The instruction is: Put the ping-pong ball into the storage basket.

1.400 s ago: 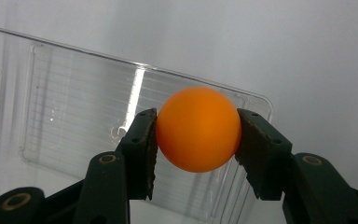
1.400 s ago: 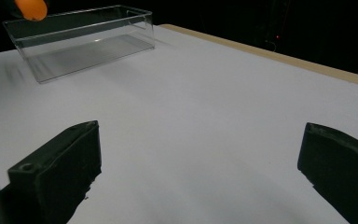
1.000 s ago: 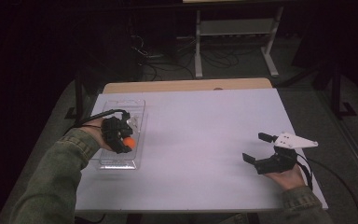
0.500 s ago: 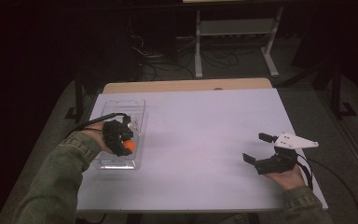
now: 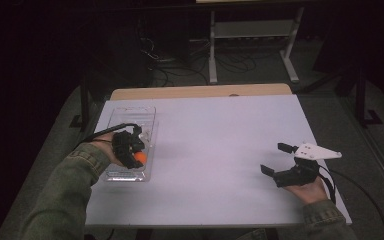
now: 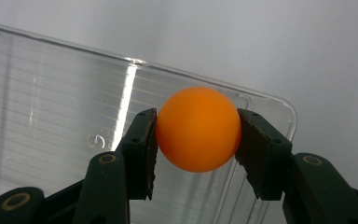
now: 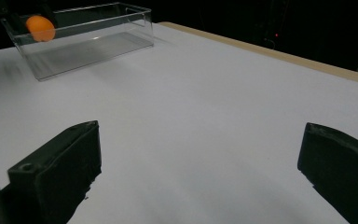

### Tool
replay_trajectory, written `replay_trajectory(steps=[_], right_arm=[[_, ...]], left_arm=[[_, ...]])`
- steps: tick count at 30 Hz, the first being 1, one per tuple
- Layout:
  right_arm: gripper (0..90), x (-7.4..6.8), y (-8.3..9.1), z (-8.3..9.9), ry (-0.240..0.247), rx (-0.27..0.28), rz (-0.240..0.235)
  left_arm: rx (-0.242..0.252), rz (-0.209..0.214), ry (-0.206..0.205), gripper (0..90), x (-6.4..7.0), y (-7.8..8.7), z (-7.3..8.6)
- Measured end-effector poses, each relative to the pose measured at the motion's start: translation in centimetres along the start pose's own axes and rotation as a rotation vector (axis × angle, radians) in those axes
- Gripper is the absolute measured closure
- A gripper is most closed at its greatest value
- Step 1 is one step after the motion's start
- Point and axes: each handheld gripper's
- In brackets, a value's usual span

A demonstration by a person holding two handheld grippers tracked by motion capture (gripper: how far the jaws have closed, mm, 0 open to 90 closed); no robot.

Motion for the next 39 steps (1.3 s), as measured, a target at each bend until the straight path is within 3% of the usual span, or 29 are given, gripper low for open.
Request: replay_trajectory(steps=[19, 39], right_arm=[[0.0, 0.0, 0.1, 0.1, -0.001, -0.001, 0.0], [0.0, 0.0, 0.1, 0.1, -0.003, -0.006, 0.001]], left_arm=[[-0.03, 0.018, 0.014, 49.8, -0.4, -1.3, 0.0], [0.003, 0.03, 0.053, 49.8, -0.5, -2.7, 1.2]])
Point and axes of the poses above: each handheld gripper's, and its own axes: y roughly backward along the jaws, z roughly out of its underside, x roughly to its right, and after that the axes turned 3 degrees about x, right-handed
